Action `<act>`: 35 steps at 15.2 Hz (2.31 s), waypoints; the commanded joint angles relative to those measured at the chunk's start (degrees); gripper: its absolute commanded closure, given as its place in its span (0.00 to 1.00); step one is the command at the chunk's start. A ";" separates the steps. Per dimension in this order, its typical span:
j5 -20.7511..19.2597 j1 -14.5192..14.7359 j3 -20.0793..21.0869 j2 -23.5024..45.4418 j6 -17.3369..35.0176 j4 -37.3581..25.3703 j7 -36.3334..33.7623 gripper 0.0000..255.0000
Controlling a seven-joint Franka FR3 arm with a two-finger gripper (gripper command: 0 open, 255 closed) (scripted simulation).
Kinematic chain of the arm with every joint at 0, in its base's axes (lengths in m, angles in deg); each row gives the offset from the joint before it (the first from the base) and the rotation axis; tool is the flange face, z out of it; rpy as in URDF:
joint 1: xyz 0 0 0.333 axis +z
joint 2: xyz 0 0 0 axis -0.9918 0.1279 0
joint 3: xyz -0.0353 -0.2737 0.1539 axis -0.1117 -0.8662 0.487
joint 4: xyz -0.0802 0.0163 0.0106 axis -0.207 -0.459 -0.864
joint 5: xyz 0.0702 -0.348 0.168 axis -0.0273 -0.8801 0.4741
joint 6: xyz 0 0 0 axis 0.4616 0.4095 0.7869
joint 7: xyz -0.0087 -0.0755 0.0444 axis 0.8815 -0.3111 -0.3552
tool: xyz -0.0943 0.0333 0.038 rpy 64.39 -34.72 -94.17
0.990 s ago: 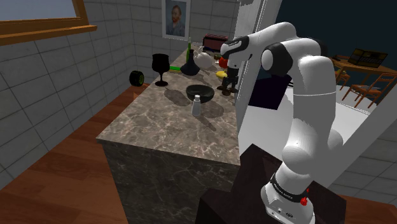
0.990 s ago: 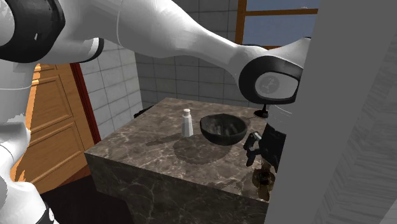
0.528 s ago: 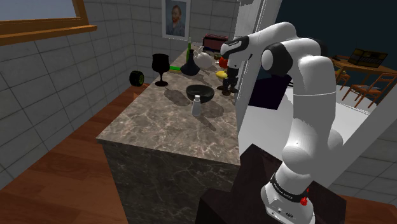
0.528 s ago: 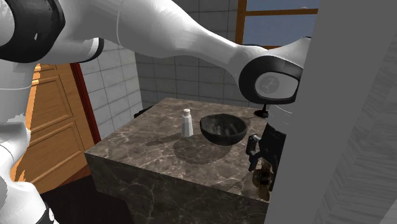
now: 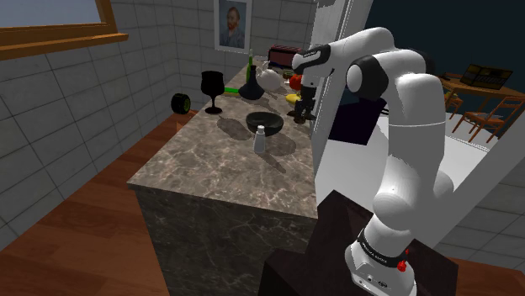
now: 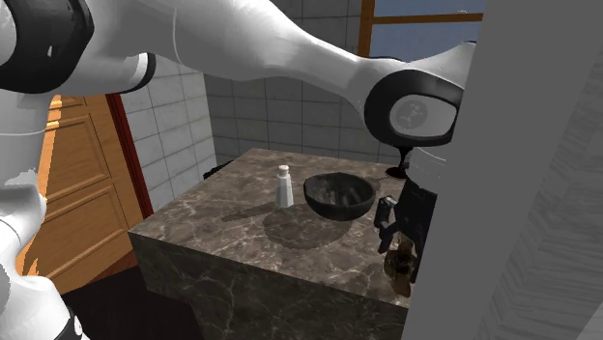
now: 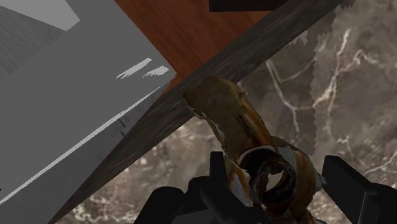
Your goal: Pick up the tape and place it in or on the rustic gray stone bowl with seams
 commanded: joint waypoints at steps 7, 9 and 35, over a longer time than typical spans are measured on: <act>-0.60 -0.27 -0.32 -1.18 -5.54 -4.48 -0.61 1.00; -0.70 -0.36 -0.38 -1.34 -6.99 -5.80 -0.76 1.00; -2.28 8.55 2.76 -7.53 -15.12 -9.39 -14.01 1.00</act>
